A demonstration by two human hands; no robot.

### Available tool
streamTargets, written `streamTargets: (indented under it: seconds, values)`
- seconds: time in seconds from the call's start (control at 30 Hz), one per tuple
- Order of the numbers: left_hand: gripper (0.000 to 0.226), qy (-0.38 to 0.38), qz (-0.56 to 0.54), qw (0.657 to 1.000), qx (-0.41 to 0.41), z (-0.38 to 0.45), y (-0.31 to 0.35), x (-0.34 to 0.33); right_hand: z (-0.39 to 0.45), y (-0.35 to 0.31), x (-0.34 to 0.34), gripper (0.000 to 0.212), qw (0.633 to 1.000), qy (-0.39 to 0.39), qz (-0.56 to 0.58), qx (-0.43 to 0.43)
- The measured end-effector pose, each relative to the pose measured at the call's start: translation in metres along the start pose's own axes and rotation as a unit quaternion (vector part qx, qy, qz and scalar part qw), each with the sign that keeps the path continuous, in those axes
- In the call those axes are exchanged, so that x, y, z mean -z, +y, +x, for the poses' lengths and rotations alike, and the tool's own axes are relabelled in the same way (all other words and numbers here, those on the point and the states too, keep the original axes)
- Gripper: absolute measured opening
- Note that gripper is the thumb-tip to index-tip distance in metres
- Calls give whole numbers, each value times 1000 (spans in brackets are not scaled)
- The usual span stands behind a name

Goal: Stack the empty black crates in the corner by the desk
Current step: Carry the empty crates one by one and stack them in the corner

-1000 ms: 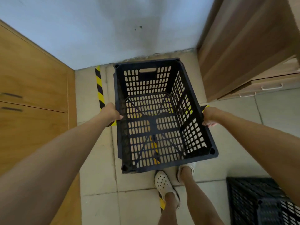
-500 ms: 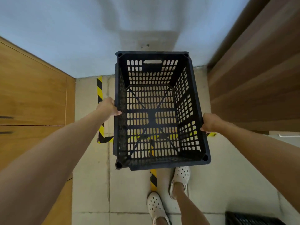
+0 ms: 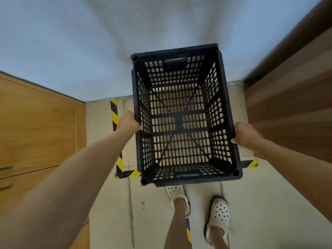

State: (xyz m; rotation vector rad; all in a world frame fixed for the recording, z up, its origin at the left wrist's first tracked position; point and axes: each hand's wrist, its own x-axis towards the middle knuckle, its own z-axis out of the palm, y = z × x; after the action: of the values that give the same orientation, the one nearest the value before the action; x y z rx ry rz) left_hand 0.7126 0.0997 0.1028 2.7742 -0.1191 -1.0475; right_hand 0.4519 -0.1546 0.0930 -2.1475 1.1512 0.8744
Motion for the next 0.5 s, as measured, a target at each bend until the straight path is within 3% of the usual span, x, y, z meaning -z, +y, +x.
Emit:
streamTargets:
  seconds: [0.13,0.5]
  values:
    - [43,-4,39,999,-4,25,-17,-17,10,-7,-28,23,1000,12,4,-20]
    - [40,-12,77,997,-10,83,-41,-61,68,-21,-61,22,996,-57,-23,-69]
